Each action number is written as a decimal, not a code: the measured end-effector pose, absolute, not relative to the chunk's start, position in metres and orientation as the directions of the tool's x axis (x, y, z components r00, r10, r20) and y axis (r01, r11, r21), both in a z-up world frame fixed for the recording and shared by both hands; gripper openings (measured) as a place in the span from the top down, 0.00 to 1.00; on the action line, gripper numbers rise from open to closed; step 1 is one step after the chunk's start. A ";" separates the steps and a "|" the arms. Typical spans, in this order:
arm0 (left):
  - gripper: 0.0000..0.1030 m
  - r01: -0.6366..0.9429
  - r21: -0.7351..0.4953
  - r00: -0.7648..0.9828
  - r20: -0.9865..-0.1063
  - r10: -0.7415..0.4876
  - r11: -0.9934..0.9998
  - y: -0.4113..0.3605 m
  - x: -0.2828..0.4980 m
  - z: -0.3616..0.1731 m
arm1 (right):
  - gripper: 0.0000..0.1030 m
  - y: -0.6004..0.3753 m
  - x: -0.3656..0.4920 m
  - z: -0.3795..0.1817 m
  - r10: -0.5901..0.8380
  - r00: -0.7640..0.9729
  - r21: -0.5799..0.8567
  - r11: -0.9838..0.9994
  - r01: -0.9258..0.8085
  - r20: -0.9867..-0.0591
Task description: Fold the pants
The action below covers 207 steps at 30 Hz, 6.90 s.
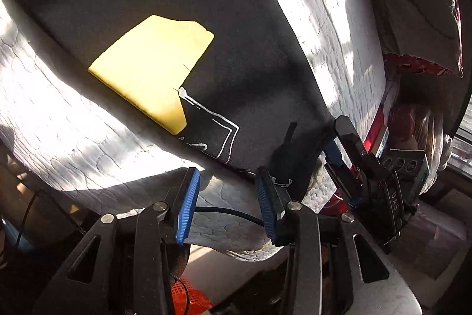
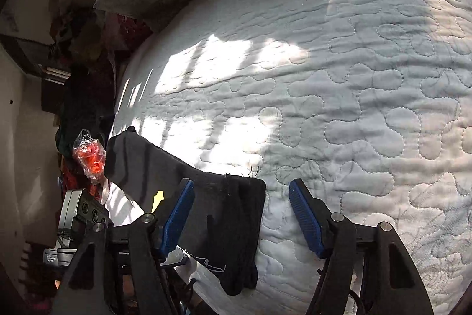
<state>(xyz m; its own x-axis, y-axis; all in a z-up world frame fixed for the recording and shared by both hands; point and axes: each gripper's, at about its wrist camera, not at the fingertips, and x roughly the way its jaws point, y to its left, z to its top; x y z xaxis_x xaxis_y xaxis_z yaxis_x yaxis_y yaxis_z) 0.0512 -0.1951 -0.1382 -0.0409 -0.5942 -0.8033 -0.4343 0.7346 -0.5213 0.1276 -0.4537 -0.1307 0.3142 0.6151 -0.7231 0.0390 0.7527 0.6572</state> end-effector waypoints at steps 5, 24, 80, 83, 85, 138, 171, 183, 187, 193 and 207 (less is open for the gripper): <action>0.64 -0.463 -0.521 -0.047 -0.793 -0.607 0.717 -0.194 0.047 -0.143 | 0.58 -0.443 0.139 -0.141 0.685 0.243 0.708 0.707 0.006 -0.686; 0.65 -0.517 -0.591 -0.027 -0.712 -0.702 0.619 -0.215 0.052 -0.158 | 0.71 -0.469 0.132 -0.167 0.828 0.274 0.869 0.490 0.071 -0.489; 0.93 -0.427 -0.646 -0.164 -0.633 -0.756 0.633 -0.219 0.065 -0.169 | 0.86 -0.427 0.109 -0.131 0.538 0.327 0.608 0.777 0.165 -0.777; 0.93 -0.417 -0.651 -0.163 -0.634 -0.756 0.635 -0.220 0.065 -0.162 | 0.91 -0.420 0.107 -0.122 0.502 0.328 0.565 0.815 0.131 -0.800; 0.93 -0.417 -0.662 -0.156 -0.623 -0.766 0.623 -0.217 0.066 -0.154 | 0.92 -0.413 0.105 -0.106 0.477 0.347 0.534 0.841 0.089 -0.808; 0.93 -0.477 -0.679 -0.079 -0.599 -0.797 0.557 -0.151 0.073 -0.140 | 0.84 -0.393 0.024 -0.180 0.678 0.642 0.913 0.114 0.391 -0.359; 0.93 -0.601 -0.698 -0.020 -0.474 -0.880 0.390 -0.091 0.086 -0.150 | 0.87 -0.304 0.121 -0.046 0.399 0.355 0.457 0.885 0.092 -0.845; 0.93 -0.679 -0.652 0.056 -0.505 -0.861 0.338 -0.017 0.096 -0.181 | 0.78 -0.216 0.165 -0.082 0.394 0.252 0.425 0.902 0.082 -0.884; 0.93 -0.678 -0.652 0.080 -0.524 -0.848 0.338 -0.001 0.099 -0.181 | 0.72 -0.198 0.174 -0.099 0.409 0.221 0.440 0.891 0.113 -0.885; 0.93 -0.661 -0.644 0.103 -0.587 -0.803 0.386 0.013 0.103 -0.176 | 0.57 -0.180 0.184 -0.111 0.413 0.195 0.441 0.888 0.130 -0.889; 0.85 -0.323 -0.743 0.051 -0.633 -0.773 0.586 -0.035 0.101 -0.113 | 0.48 -0.256 0.110 -0.085 0.521 0.393 0.635 0.729 0.256 -0.758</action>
<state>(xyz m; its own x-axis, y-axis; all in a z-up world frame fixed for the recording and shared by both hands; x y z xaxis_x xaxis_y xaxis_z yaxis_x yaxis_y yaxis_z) 0.1007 -0.0347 -0.1125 0.0514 -0.7728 -0.6326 -0.3231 0.5865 -0.7427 0.1096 -0.2562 -0.0850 0.3927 0.5213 -0.7576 0.2565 0.7291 0.6346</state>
